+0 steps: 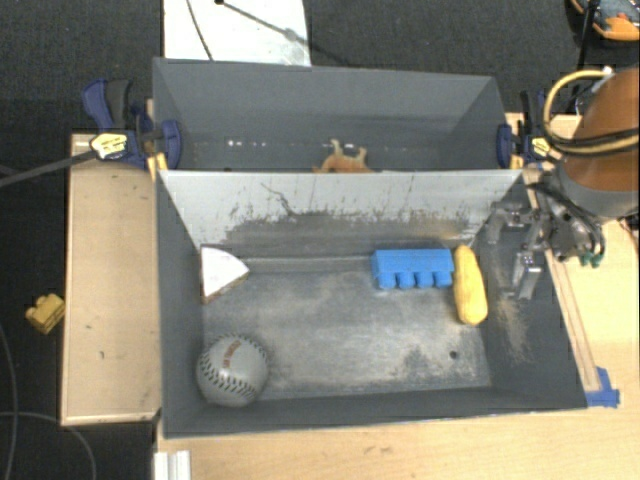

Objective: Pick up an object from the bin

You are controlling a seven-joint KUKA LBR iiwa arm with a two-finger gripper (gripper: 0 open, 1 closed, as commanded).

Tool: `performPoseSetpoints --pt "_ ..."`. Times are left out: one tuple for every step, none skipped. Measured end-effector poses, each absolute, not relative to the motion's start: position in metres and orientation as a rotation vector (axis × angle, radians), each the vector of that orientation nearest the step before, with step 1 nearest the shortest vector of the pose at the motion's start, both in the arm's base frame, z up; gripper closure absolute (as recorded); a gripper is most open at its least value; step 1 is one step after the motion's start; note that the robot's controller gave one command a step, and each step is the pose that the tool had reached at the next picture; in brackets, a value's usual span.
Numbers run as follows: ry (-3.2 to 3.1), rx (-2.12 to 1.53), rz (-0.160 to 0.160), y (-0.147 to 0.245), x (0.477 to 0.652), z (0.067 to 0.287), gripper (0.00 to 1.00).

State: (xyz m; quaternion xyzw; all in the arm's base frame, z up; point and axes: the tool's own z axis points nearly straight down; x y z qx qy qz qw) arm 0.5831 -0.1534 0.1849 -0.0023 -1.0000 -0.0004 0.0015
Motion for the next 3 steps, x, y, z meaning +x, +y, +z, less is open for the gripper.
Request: performPoseSetpoints --pt "-3.146 0.001 0.002 -0.152 0.584 0.19 0.0" --pt "-3.083 0.629 0.002 -0.148 0.584 0.152 0.0" --pt "-2.783 1.459 0.0 -0.14 0.573 0.132 0.0"
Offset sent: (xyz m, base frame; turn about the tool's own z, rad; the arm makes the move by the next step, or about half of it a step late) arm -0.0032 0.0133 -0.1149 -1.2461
